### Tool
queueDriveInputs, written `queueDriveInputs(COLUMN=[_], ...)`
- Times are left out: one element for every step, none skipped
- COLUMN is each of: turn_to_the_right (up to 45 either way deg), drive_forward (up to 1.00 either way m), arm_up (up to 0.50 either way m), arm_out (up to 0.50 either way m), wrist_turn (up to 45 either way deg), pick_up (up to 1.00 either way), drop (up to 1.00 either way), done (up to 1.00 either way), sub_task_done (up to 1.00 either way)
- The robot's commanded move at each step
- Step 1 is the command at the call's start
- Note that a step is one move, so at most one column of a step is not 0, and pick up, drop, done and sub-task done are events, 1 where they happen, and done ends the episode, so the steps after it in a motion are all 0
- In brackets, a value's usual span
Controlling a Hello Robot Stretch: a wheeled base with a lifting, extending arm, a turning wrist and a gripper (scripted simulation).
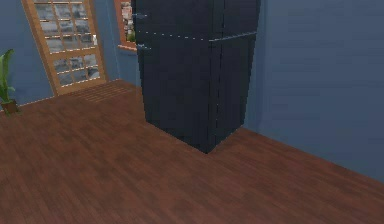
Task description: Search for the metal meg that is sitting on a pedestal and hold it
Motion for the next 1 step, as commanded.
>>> queueDriveInputs(turn_to_the_right=[0.0], drive_forward=[0.00], arm_up=[0.00], arm_out=[0.00], wrist_turn=[30.0], pick_up=[0.00], drop=[0.00], done=[0.00], sub_task_done=[0.00])
